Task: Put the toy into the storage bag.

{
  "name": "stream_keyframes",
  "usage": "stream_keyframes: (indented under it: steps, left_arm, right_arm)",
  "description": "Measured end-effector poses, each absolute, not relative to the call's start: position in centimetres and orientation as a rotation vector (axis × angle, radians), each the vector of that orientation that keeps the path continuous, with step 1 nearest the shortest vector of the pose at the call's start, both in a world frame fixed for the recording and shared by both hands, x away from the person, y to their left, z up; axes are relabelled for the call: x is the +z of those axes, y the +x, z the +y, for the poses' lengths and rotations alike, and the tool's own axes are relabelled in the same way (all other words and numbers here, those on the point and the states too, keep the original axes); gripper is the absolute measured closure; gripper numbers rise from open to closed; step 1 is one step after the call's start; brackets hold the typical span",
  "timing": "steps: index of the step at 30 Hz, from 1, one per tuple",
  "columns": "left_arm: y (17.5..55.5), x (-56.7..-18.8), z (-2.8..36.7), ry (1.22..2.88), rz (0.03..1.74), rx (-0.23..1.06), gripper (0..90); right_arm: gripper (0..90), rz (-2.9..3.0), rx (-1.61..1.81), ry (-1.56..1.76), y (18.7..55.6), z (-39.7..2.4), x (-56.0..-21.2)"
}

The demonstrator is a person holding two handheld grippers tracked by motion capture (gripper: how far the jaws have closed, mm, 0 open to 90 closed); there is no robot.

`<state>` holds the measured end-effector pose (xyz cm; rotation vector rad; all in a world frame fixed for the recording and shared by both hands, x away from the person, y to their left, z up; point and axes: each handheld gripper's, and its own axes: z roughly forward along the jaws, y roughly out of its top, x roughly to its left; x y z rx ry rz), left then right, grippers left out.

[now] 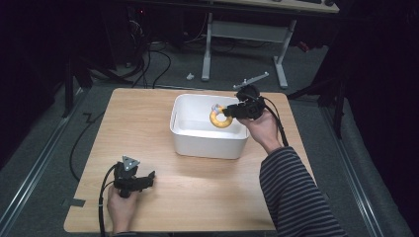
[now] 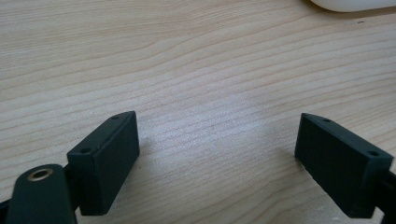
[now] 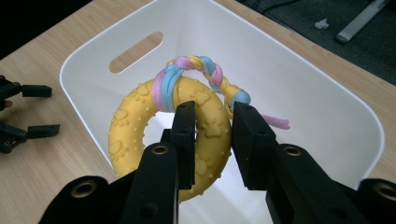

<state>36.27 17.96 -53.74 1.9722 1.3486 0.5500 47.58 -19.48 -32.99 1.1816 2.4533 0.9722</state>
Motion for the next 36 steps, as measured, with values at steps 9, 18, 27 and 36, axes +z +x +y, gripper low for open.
stream_keyframes:
  steps: [9, 18, 27, 36]
  left_arm:
    - [36.3, -53.7, 18.0, 1.972, 1.348, 0.545, 14.2]
    - [36.3, -53.7, 18.0, 1.973, 1.348, 0.546, 14.2]
    - [36.3, -53.7, 18.0, 1.971, 1.349, 0.548, 14.2]
    - [36.3, -53.7, 17.9, 1.978, 1.347, 0.552, 14.2]
  right_arm:
    - [71.5, 2.464, 0.908, 1.201, 48.3, -18.9, -34.1]
    - [71.5, 2.485, 0.832, 1.201, 48.8, -18.2, -35.3]
    - [71.4, 2.504, 0.762, 1.212, 48.6, -18.9, -36.6]
    - [71.4, 2.537, 0.742, 1.227, 48.5, -19.3, -37.4]
